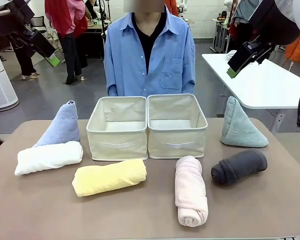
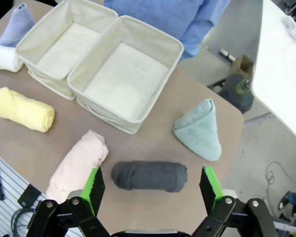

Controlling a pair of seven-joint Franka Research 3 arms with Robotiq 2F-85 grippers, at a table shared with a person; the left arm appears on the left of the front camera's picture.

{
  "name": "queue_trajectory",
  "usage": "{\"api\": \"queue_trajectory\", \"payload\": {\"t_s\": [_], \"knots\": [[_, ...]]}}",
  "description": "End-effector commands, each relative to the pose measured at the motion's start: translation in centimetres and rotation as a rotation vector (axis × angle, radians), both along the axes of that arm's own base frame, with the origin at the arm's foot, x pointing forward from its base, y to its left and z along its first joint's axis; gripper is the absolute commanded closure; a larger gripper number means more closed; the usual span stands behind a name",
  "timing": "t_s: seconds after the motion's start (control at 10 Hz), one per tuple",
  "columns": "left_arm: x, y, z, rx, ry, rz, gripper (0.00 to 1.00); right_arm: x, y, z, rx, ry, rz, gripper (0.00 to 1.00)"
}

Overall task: Sort the towels based on their folding style.
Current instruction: Pick up one triangle-folded towel and place it in the left Fabric basket.

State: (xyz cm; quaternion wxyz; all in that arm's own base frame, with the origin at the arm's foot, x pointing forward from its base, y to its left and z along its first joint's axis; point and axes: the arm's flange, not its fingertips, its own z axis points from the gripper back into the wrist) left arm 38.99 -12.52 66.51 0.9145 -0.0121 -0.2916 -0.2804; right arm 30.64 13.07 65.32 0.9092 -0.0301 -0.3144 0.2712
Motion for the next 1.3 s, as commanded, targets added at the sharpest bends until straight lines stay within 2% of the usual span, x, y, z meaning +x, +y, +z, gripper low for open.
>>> {"api": "queue_trajectory", "payload": {"t_s": [0.0,0.1,0.2,0.3,0.4,0.5,0.7,0.8,1.0,1.2], "knots": [[0.0,-0.1,0.0,-0.003,0.002,-0.005,0.00,0.4,0.0,0.0,0.004,-0.008,0.000,0.00],[0.0,0.0,0.0,0.000,0.000,0.000,0.00,0.0,0.0,0.0,0.000,0.000,0.000,0.00],[2.1,2.4,-0.6,-0.072,0.088,-0.083,0.00,2.3,-2.9,-0.4,0.071,0.166,0.197,0.00],[4.6,6.1,-1.9,-0.178,0.115,-0.160,0.00,4.2,-6.3,-1.0,0.194,0.243,0.286,0.00],[5.7,8.7,-2.6,-0.256,0.126,-0.264,0.00,5.8,-9.5,-1.5,0.271,0.268,0.389,0.00],[5.7,10.7,-3.4,-0.335,0.133,-0.343,0.00,7.0,-12.3,-2.2,0.323,0.290,0.455,0.00],[6.7,15.9,-4.1,-0.496,0.166,-0.529,0.00,9.6,-18.9,-3.7,0.492,0.250,0.526,0.00],[6.7,18.6,-4.5,-0.560,0.166,-0.574,0.00,10.2,-22.2,-4.6,0.586,0.235,0.533,0.00],[6.0,24.2,-5.6,-0.629,0.062,-0.579,0.00,9.7,-27.7,-6.3,0.691,0.174,0.503,0.00],[5.1,28.2,-6.7,-0.669,-0.004,-0.525,0.00,8.4,-30.1,-6.9,0.718,0.139,0.479,0.00]]}}
